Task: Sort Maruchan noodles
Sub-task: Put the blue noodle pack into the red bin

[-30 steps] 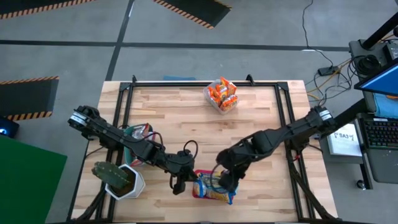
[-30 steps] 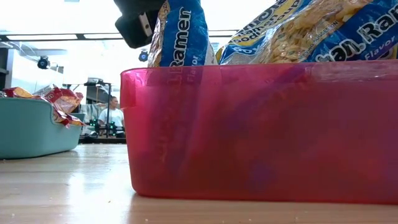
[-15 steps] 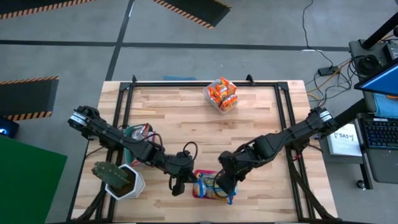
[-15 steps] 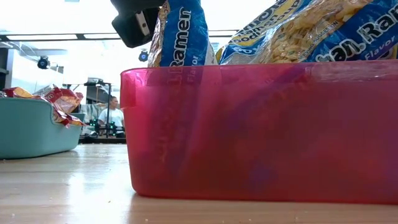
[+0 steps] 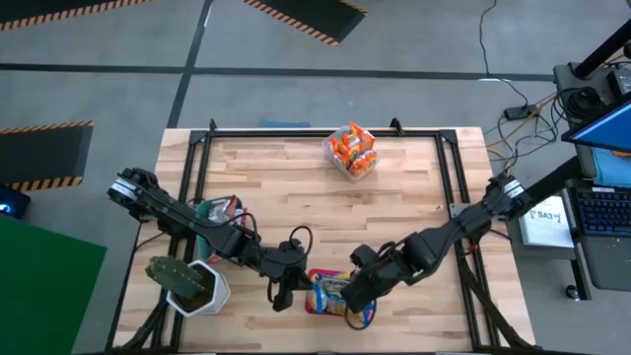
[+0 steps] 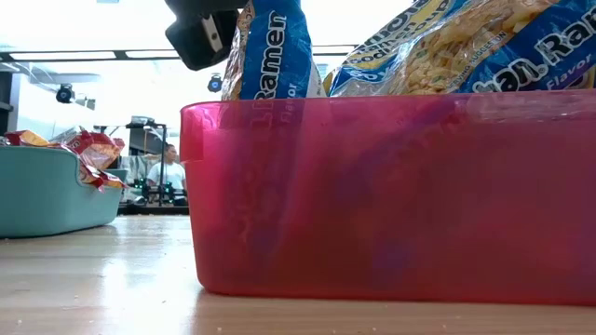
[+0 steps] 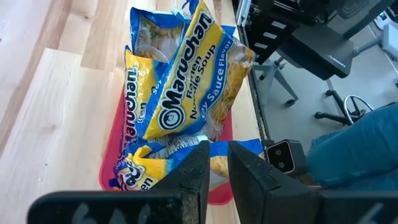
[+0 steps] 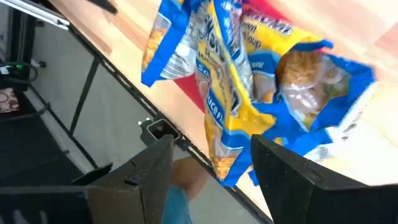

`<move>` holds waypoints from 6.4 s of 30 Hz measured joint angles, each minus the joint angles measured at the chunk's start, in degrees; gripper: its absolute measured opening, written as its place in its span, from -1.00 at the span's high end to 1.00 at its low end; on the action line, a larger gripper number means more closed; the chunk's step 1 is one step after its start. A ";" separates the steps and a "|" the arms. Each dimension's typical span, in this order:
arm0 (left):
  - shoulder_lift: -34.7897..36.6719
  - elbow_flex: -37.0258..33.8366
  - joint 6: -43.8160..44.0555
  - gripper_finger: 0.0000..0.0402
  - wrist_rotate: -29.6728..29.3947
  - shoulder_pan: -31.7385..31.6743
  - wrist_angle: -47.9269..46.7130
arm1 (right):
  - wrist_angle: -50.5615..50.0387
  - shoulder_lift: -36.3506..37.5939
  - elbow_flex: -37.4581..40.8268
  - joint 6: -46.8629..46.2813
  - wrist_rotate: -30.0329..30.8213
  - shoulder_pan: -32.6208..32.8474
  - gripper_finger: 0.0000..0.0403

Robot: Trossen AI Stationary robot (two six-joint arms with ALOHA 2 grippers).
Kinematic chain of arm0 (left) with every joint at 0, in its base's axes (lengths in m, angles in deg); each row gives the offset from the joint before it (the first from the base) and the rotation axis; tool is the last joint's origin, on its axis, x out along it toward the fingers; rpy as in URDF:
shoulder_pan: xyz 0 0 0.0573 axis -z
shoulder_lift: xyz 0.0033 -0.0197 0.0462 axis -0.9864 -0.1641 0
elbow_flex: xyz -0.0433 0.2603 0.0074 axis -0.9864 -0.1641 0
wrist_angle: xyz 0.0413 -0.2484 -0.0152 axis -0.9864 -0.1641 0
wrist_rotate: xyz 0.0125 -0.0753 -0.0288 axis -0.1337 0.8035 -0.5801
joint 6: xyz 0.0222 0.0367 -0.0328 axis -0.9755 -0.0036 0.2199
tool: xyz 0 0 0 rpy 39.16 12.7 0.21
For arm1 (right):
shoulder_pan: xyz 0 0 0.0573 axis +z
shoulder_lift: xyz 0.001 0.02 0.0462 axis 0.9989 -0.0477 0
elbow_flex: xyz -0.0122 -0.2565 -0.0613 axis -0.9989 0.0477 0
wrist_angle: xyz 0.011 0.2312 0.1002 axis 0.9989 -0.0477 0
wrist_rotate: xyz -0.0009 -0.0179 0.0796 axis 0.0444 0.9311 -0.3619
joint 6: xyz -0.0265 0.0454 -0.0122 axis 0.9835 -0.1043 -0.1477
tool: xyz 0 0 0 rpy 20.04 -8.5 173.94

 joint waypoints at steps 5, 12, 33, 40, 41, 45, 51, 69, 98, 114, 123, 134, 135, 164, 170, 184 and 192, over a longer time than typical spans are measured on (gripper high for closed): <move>0.00 0.02 0.01 0.80 0.01 0.13 -0.30 | -0.44 -2.05 0.07 -0.64 -2.17 0.43 0.02; -0.02 0.02 1.83 0.80 0.20 2.16 -2.63 | -3.05 -1.18 -0.45 -1.50 -4.60 1.09 0.04; -1.00 -0.09 4.06 0.80 -2.64 5.32 -3.52 | 0.92 -5.64 0.44 4.82 0.04 1.29 0.09; -1.84 -0.15 6.51 0.80 -2.76 6.34 -3.87 | 2.06 -5.64 0.57 7.52 1.25 0.40 0.13; -1.84 -0.15 6.86 0.80 -2.97 6.45 -3.91 | 2.45 -5.64 0.68 7.52 1.31 0.34 0.14; -1.73 -0.17 7.49 0.80 -3.17 6.67 -3.91 | 3.06 -5.64 0.76 7.50 1.52 0.25 0.27; -1.73 -0.15 7.97 0.80 -3.19 6.69 -3.91 | 3.00 -5.64 0.76 7.67 1.49 0.23 0.62; -1.73 -0.17 8.74 0.80 -5.10 6.69 -3.91 | 2.80 -3.99 0.63 7.93 0.80 0.23 0.96; -1.70 0.02 8.70 0.80 -5.09 7.04 -3.42 | 3.97 -0.79 0.52 0.02 -5.81 -0.90 0.96; -1.68 0.07 8.52 0.80 -5.09 7.04 -3.26 | 5.71 -0.37 0.53 0.52 -5.66 -1.38 0.96; -1.66 0.07 8.52 0.80 -5.07 7.04 -3.26 | 7.08 -0.35 0.52 0.87 -5.81 -1.65 0.96; -1.66 0.07 8.52 0.80 -5.07 7.04 -3.26 | 7.13 0.01 0.55 2.03 -5.63 -1.65 0.93; -1.66 0.07 8.52 0.80 -5.07 7.04 -3.26 | 7.13 0.03 0.53 2.06 -5.63 -1.65 0.92; -1.66 0.07 8.54 0.80 -6.02 7.06 -3.26 | 6.00 0.41 1.93 -2.12 -3.77 1.11 -0.22; -1.68 0.07 8.52 0.80 -6.08 7.04 -3.16 | 5.09 -1.64 3.97 -1.78 -3.05 1.02 -0.22; -1.73 0.09 6.97 0.80 -7.58 6.99 -1.57 | 8.67 -2.74 6.03 2.63 1.36 -0.60 0.72; -1.73 0.09 6.97 0.80 -7.58 6.99 -1.68 | 8.76 -0.99 6.05 2.37 -0.29 -1.27 0.95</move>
